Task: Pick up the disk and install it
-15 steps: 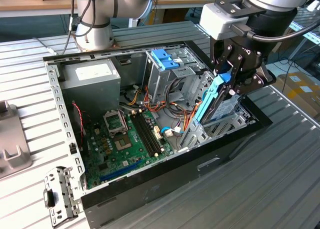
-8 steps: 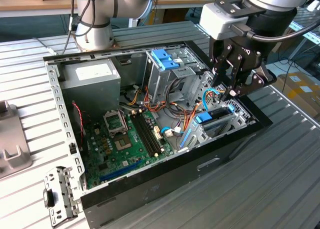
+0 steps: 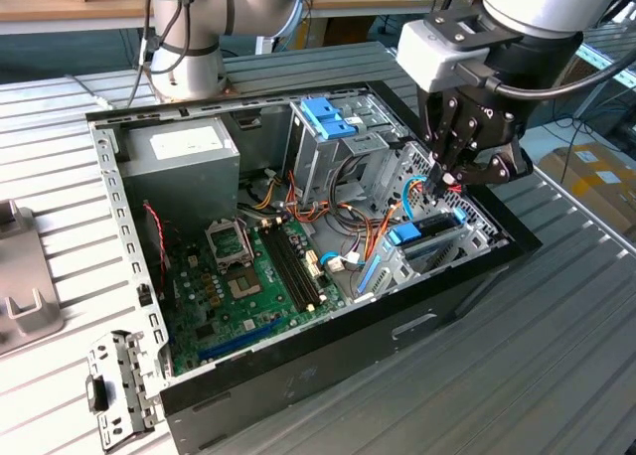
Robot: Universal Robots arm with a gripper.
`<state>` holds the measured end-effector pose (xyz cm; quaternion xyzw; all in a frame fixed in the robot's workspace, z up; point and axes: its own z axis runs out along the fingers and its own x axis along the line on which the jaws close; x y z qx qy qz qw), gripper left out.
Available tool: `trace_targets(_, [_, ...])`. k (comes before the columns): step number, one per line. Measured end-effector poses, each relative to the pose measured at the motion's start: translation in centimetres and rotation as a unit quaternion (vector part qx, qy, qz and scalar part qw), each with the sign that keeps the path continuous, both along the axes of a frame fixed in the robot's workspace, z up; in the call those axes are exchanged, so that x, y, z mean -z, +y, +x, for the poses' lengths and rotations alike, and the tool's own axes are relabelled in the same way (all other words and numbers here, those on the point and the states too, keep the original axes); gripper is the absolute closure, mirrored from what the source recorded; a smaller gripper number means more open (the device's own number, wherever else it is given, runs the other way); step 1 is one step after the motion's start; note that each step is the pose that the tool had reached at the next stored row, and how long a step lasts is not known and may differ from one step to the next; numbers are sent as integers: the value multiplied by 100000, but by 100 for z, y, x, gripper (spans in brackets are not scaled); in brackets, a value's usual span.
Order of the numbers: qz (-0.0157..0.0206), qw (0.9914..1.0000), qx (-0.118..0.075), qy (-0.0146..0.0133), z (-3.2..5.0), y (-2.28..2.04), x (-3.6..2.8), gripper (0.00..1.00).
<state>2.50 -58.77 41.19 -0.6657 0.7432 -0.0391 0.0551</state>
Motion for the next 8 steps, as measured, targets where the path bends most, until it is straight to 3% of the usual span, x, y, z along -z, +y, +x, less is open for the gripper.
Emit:
trace_targets(1, [8, 100000, 23, -2, 17, -3, 18, 89])
trace_targets(3, [2, 100000, 69, 2, 76, -6, 62, 89])
trace_targets(5, [-3, 99999, 64, 320, 149, -7, 104, 89])
trace_targets(7, [1, 99993, 66, 1215, 194, -7, 122, 89])
trace_targets(8, [-3, 99982, 70, 1893, 211, -8, 126, 89])
